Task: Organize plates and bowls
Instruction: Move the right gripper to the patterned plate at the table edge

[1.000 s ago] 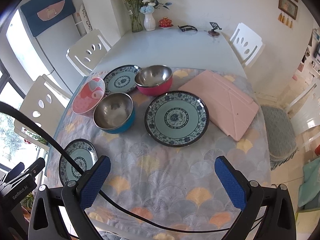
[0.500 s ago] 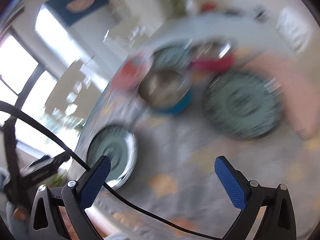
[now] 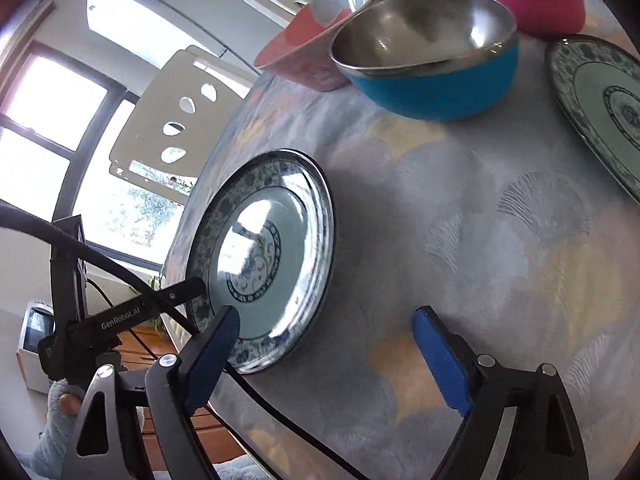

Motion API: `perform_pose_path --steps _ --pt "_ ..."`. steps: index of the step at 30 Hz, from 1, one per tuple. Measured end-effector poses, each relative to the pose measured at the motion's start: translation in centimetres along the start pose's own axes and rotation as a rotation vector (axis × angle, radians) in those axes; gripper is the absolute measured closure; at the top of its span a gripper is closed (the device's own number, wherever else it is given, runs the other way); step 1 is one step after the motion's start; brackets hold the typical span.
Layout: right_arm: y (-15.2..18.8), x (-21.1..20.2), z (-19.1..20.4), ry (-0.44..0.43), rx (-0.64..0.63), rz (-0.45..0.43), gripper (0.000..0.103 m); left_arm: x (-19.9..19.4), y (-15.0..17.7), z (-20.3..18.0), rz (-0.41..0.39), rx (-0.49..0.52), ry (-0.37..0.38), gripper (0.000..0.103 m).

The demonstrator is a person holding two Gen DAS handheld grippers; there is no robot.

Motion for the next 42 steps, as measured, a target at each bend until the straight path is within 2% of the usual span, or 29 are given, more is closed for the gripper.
perform_pose_path --steps 2,4,5,7,8,9,11,13,16,21,24,25,27,28,29,32,35,37,40,42 --pt "-0.3 -0.1 0.3 -0.035 0.013 0.003 0.038 0.0 0.2 -0.1 -0.011 -0.005 0.036 0.039" --pt "-0.5 0.3 0.3 -0.09 0.033 0.016 0.049 0.0 0.0 -0.3 -0.013 -0.003 0.069 0.039" --pt "-0.5 0.7 0.4 -0.103 0.04 0.026 0.062 0.1 0.0 -0.6 -0.011 0.008 0.078 0.039" --pt "-0.2 1.4 0.9 -0.106 0.017 0.046 0.082 0.4 0.0 -1.1 -0.003 0.033 0.075 0.04" --pt "0.0 1.8 1.1 -0.095 0.008 0.053 0.086 0.5 0.0 -1.2 -0.002 0.045 0.072 0.04" --pt "0.0 2.1 1.5 -0.079 0.002 0.045 0.088 0.5 -0.1 -1.4 -0.003 0.058 0.072 0.04" --pt "-0.1 1.9 1.9 -0.075 -0.001 0.035 0.09 0.4 -0.2 -1.5 -0.009 0.073 0.076 0.052" --pt "-0.3 1.8 2.9 -0.059 -0.035 0.015 0.09 0.3 -0.6 -1.6 -0.006 0.076 0.11 0.057" --pt "-1.1 1.5 4.7 -0.012 -0.113 -0.025 0.09 0.8 -1.5 -1.7 -0.001 0.097 0.092 0.058" --pt "-3.2 1.7 4.6 0.057 -0.109 -0.063 0.09 1.4 -4.1 -1.8 -0.004 0.077 0.162 0.059" --pt "-3.7 2.3 3.2 0.09 -0.049 -0.046 0.089 1.9 -5.0 -2.6 0.008 0.105 0.151 0.059" --pt "-3.5 2.2 2.9 0.123 -0.052 -0.038 0.086 1.9 -5.1 -2.8 0.011 0.12 0.133 0.059" --pt "-3.0 1.4 2.7 0.17 -0.073 -0.055 0.061 1.9 -5.1 -3.1 0.016 0.139 0.098 0.056" --pt "-2.6 0.6 2.6 0.198 -0.074 -0.067 0.032 1.8 -5.1 -3.2 0.027 0.14 0.102 0.056" --pt "-2.3 -0.1 2.4 0.22 -0.061 -0.071 0.02 1.5 -4.9 -3.2 0.043 0.124 0.137 0.053" --pt "-1.2 -2.8 0.8 0.191 0.001 -0.076 0.02 -0.1 -4.0 -2.9 0.023 0.037 0.268 0.05" --pt "-0.2 -6.1 -2.0 0.191 0.111 -0.109 0.02 -1.6 -3.0 -4.7 -0.002 0.035 0.35 0.05" --pt "0.6 -9.1 -4.7 0.219 0.188 -0.176 0.02 -2.4 -2.2 -7.2 -0.028 0.092 0.354 0.05" --pt "1.7 -13.4 -8.9 0.291 0.271 -0.256 0.019 -2.8 -1.2 -11.3 -0.009 0.189 0.369 0.048" --pt "2.1 -15.6 -11.3 0.314 0.318 -0.266 0.019 -2.7 -0.4 -13.8 0.011 0.26 0.368 0.035"
Point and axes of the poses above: each gripper's, at about its wrist camera, not at the fingertips, and x roughly the way its jaws point, z to its left, y to its underside, the point moved 2 cm from there along x, roughly the way its jaws point, and after that the axes turned 10 degrees about y, right-handed, at the moved point
